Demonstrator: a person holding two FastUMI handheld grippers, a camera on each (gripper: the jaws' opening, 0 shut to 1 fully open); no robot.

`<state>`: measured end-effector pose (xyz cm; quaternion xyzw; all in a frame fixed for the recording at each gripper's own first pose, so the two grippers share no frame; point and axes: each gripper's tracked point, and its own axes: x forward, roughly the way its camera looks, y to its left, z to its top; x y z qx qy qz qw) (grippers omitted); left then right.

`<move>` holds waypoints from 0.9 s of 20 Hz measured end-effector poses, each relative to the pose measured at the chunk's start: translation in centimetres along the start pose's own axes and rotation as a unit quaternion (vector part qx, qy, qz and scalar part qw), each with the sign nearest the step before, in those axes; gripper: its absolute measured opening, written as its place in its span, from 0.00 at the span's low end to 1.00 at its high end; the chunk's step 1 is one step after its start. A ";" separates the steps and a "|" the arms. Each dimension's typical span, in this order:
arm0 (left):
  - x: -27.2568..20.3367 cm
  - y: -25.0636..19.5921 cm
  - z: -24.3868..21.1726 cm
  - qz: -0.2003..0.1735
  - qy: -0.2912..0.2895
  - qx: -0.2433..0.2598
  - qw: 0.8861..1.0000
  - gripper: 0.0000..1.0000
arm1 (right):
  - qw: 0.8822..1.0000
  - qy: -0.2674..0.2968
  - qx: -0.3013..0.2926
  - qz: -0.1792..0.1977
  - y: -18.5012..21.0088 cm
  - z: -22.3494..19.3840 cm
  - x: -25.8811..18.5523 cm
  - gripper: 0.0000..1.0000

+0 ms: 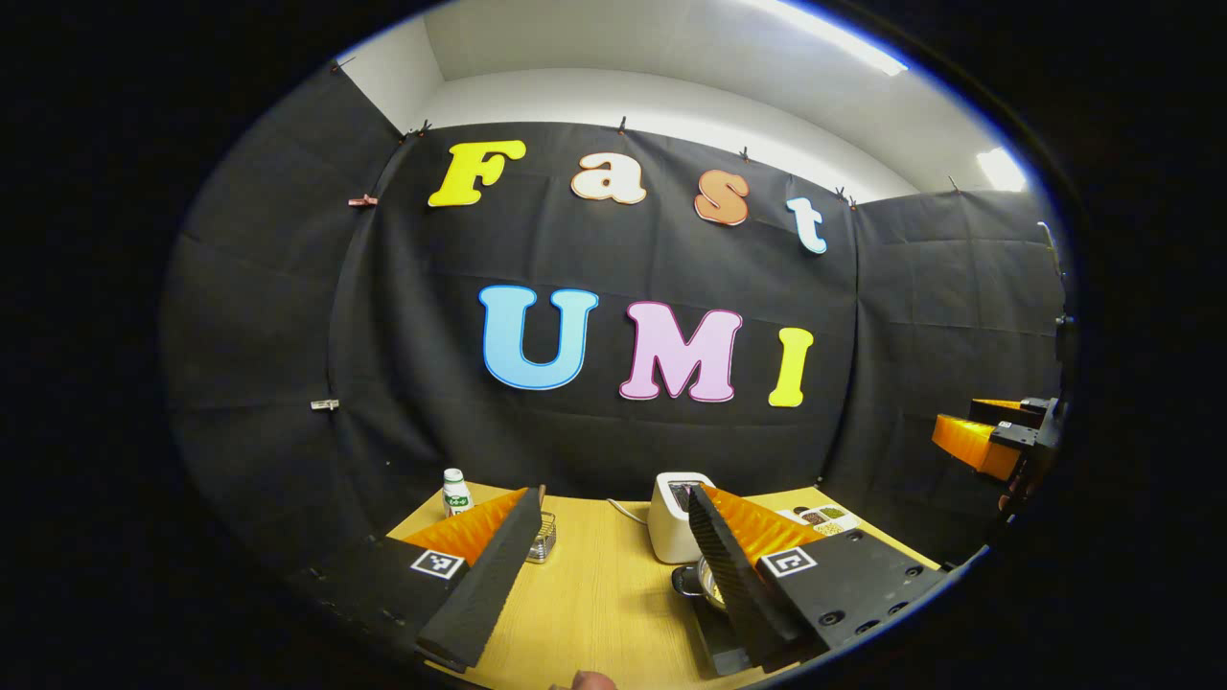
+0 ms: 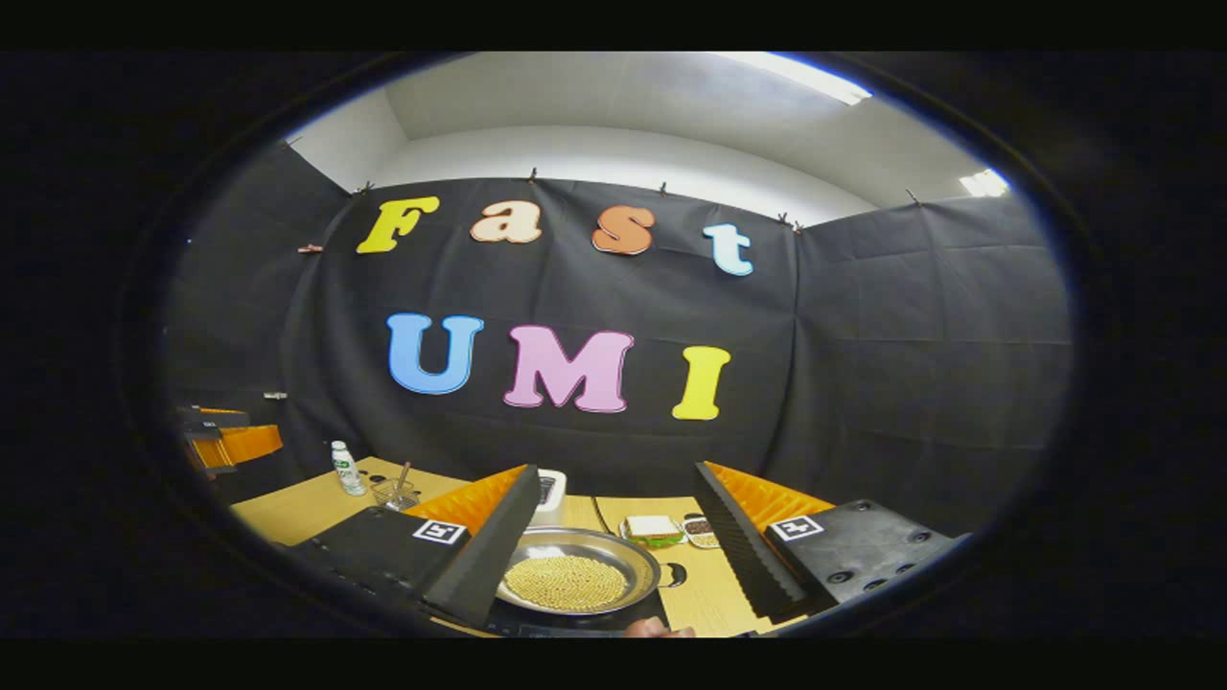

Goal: First push the handle of the pot to place it horizontally, then grasp the pot with both hands and set it on the induction cooktop.

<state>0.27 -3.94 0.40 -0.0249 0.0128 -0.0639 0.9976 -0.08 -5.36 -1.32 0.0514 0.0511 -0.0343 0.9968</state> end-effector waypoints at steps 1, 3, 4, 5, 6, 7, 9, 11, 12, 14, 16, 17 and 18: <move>0.0 0.3 0.1 0.001 -0.001 0.004 1.000 0.96 | 1.000 0.005 0.000 0.000 0.2 -0.3 -0.1 0.98; 0.2 0.6 -0.1 0.001 0.004 0.016 1.000 0.95 | 1.000 0.011 -0.001 -0.002 0.4 -0.5 -0.2 0.96; 0.3 0.4 -0.2 -0.001 0.006 0.018 1.000 0.95 | 1.000 0.013 0.000 -0.002 0.5 -0.6 -0.2 0.99; 0.3 0.4 -0.2 -0.004 0.007 0.018 1.000 0.95 | 1.000 0.016 0.001 -0.002 0.7 -0.8 -0.2 0.96; 0.2 0.3 -0.2 -0.005 0.009 0.017 1.000 0.95 | 1.000 0.018 0.001 -0.001 0.8 -0.9 -0.2 0.96; 0.2 0.3 -0.3 -0.005 0.011 0.016 1.000 0.95 | 1.000 0.020 0.000 -0.001 0.8 -1.0 -0.2 0.98; 0.1 0.2 -0.3 -0.007 0.016 0.015 1.000 0.95 | 1.000 0.026 0.000 0.000 0.8 -1.3 -0.3 0.98; 0.1 0.0 -0.4 -0.012 0.017 0.017 1.000 0.95 | 1.000 0.029 0.000 0.000 0.8 -1.4 -0.4 0.98; 0.1 -0.1 -0.4 -0.013 0.017 0.018 1.000 0.95 | 1.000 0.030 0.000 0.000 0.9 -1.4 -0.5 0.98; 0.0 -0.2 -0.3 -0.013 0.017 0.019 1.000 0.95 | 0.999 0.032 -0.001 0.000 0.8 -1.5 -0.7 0.99; 0.2 -0.4 -0.3 -0.015 0.016 0.019 1.000 0.95 | 1.000 0.031 -0.002 0.000 0.7 -1.4 -0.7 0.99; 0.2 -0.4 -0.2 -0.015 0.017 0.020 1.000 0.95 | 0.999 0.032 -0.001 0.000 0.7 -1.4 -0.8 0.98; 0.1 -0.4 -0.3 -0.016 0.018 0.021 1.000 0.95 | 1.000 0.031 -0.001 0.000 0.7 -1.3 -0.9 0.98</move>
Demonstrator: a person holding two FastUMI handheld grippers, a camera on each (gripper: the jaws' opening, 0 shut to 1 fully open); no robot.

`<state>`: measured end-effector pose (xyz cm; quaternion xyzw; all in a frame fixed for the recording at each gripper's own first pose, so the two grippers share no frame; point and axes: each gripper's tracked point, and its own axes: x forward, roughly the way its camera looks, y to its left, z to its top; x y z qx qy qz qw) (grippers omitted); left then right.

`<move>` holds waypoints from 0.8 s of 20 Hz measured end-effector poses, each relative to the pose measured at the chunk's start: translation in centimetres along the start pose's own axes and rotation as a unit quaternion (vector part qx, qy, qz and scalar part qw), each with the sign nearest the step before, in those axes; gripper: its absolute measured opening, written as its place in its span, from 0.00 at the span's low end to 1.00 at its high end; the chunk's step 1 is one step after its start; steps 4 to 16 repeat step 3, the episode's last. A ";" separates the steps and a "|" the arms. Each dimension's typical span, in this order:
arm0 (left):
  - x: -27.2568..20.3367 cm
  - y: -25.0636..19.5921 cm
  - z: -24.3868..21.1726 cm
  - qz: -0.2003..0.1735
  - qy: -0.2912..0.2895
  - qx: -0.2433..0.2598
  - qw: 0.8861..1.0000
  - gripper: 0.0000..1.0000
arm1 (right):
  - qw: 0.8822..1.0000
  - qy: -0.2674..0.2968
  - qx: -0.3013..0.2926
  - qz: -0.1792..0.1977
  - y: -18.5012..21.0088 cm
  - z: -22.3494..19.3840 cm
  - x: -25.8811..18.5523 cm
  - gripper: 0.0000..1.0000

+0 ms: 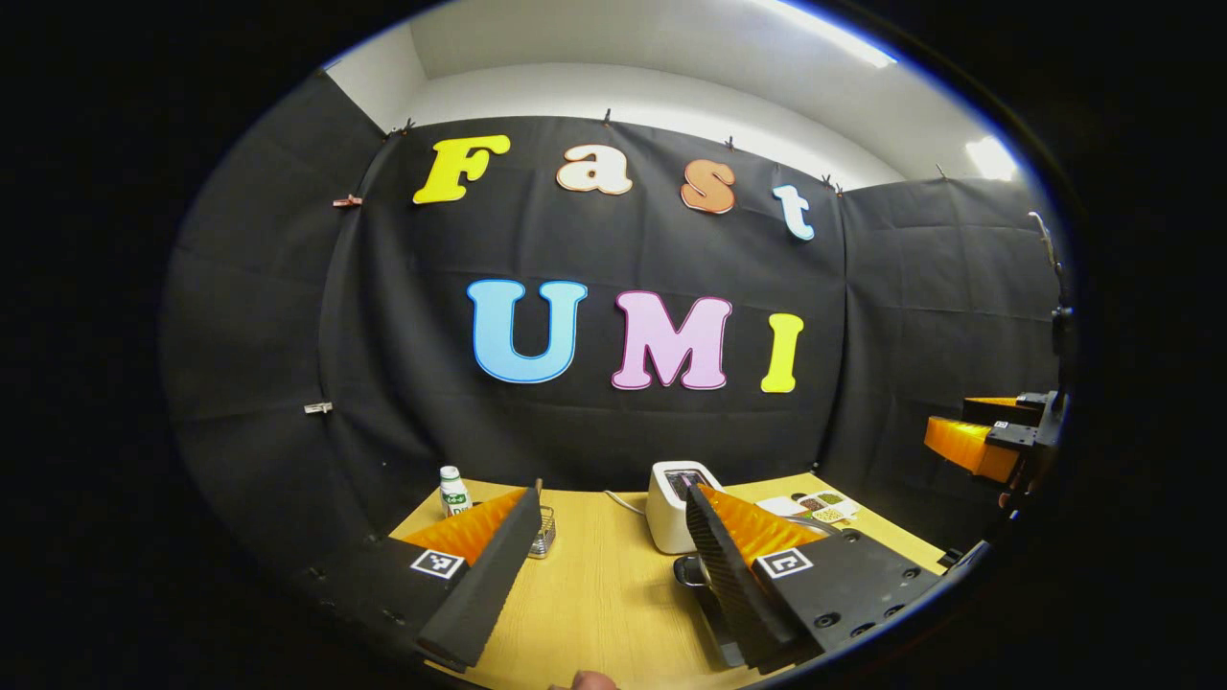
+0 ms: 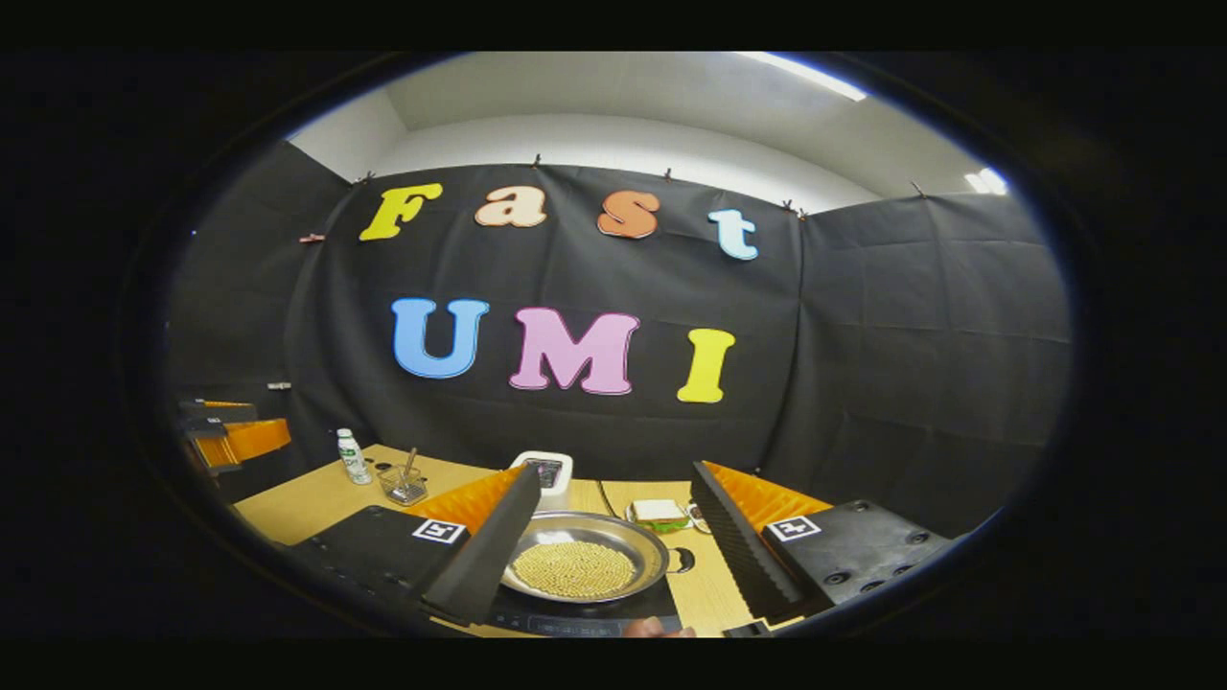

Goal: First push the handle of the pot to place it horizontally, then grasp the pot with both hands and set it on the induction cooktop.

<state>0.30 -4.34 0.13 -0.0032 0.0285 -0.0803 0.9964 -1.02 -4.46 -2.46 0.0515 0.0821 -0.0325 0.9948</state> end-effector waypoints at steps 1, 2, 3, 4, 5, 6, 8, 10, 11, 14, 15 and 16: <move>-0.1 0.0 0.0 -0.001 0.000 0.001 1.000 0.95 | 1.000 0.000 0.000 -0.001 0.0 0.0 -0.1 0.99; -0.2 -0.1 0.1 -0.001 -0.001 0.002 1.000 0.95 | 1.000 0.001 -0.001 0.000 -0.1 0.0 -0.1 0.98; -0.3 -0.1 0.2 -0.002 0.000 0.002 1.000 0.95 | 1.000 0.002 -0.001 0.000 0.0 -0.1 -0.2 0.98; -0.3 -0.1 0.2 -0.002 0.000 0.002 1.000 0.95 | 1.000 0.002 -0.001 0.000 0.0 -0.1 -0.2 0.98; -0.3 -0.1 0.2 -0.002 0.000 0.002 1.000 0.95 | 1.000 0.002 -0.001 0.000 0.0 -0.1 -0.2 0.98; -0.3 -0.1 0.2 -0.002 0.000 0.002 1.000 0.95 | 1.000 0.002 -0.001 0.000 0.0 -0.1 -0.2 0.98; -0.3 -0.1 0.2 -0.002 0.000 0.002 1.000 0.95 | 1.000 0.002 -0.001 0.000 0.0 -0.1 -0.2 0.98; -0.3 -0.1 0.2 -0.002 0.000 0.002 1.000 0.95 | 1.000 0.002 -0.001 0.000 0.0 -0.1 -0.2 0.98; -0.3 -0.1 0.2 -0.002 0.000 0.002 1.000 0.95 | 1.000 0.002 -0.001 0.000 0.0 -0.1 -0.2 0.98; -0.3 -0.1 0.2 -0.002 0.000 0.002 1.000 0.95 | 1.000 0.002 -0.001 0.000 0.0 -0.1 -0.2 0.98; -0.3 -0.1 0.2 -0.002 0.000 0.002 1.000 0.95 | 1.000 0.002 -0.001 0.000 0.0 -0.1 -0.2 0.98; -0.3 -0.1 0.2 -0.002 0.000 0.002 1.000 0.95 | 1.000 0.002 -0.001 0.000 0.0 -0.1 -0.2 0.98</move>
